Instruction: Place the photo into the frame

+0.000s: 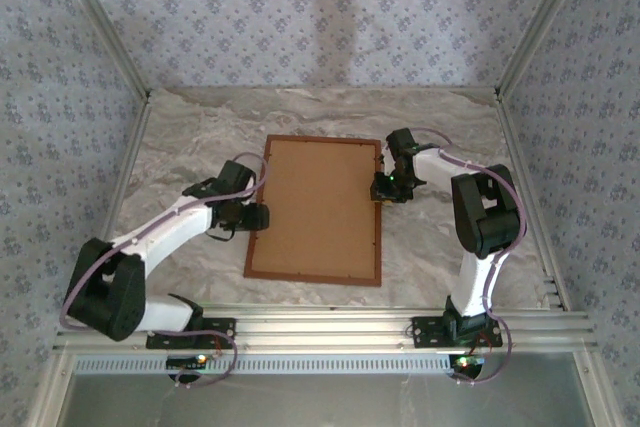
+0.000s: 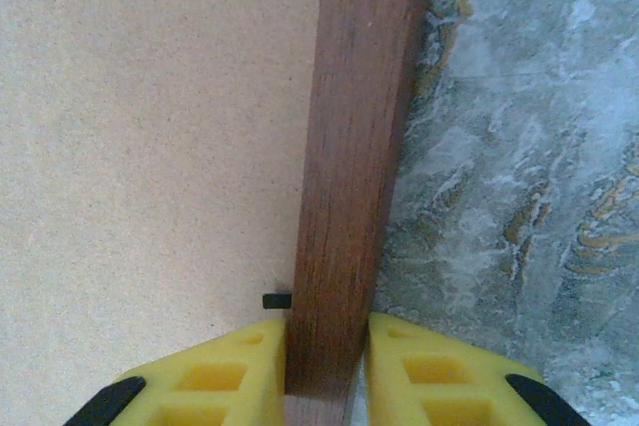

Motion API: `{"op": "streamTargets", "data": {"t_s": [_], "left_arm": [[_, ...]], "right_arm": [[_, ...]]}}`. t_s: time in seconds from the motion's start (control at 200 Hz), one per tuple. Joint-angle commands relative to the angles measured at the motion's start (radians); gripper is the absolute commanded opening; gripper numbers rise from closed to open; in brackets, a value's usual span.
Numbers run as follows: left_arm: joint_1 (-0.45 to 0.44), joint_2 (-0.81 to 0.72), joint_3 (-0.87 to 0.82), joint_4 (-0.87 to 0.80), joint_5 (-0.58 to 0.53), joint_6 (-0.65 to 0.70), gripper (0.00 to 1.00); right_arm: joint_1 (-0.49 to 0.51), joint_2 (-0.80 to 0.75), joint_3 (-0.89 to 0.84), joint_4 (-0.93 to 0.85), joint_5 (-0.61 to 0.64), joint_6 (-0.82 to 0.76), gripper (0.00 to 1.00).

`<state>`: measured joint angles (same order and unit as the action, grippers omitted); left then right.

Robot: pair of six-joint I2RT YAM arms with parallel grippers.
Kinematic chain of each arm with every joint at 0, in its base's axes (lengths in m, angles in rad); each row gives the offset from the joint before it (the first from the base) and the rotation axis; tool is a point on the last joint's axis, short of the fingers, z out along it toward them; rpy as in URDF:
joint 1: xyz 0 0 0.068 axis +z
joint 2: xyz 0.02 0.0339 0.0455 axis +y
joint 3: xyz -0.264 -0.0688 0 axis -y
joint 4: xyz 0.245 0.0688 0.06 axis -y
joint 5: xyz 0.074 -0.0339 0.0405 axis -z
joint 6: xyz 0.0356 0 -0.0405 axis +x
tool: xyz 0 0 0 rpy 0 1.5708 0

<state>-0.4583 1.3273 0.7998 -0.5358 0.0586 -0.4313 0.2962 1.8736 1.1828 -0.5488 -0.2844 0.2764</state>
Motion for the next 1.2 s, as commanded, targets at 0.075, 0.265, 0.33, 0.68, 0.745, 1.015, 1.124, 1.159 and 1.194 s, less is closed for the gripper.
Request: {"op": "streamTargets", "data": {"t_s": [0.075,0.265,0.33,0.68,0.745,1.015,1.124,1.159,1.194], "left_arm": [[-0.083,-0.037,-0.023,0.203,0.168,0.06,0.61],[-0.237,0.078,0.062,0.223,0.188,0.165,0.62],[-0.301,0.124,0.098,0.22,0.216,0.238,0.63],[-0.577,0.249,0.132,0.249,0.254,0.688,0.65],[-0.604,0.258,0.108,0.276,0.237,0.75,0.67],[-0.641,0.375,0.162,0.246,0.194,0.868,0.64],[-0.659,0.414,0.162,0.258,0.19,0.907,0.63],[-0.662,0.425,0.164,0.258,0.185,0.917,0.62],[-0.663,0.436,0.169,0.255,0.178,0.924,0.6]], "right_arm": [[0.009,0.021,0.017,0.099,-0.083,0.063,0.25],[0.002,0.023,0.064,0.107,-0.116,0.089,0.27],[-0.013,0.001,0.055,0.096,-0.116,0.081,0.31],[-0.078,-0.171,-0.077,0.069,-0.069,0.067,0.54],[-0.081,-0.194,-0.104,0.071,-0.066,0.067,0.57],[-0.084,-0.286,-0.189,0.054,-0.056,0.056,0.62],[-0.086,-0.316,-0.215,0.043,-0.05,0.054,0.62],[-0.086,-0.321,-0.222,0.041,-0.049,0.052,0.62],[-0.086,-0.324,-0.227,0.041,-0.047,0.05,0.62]]}}
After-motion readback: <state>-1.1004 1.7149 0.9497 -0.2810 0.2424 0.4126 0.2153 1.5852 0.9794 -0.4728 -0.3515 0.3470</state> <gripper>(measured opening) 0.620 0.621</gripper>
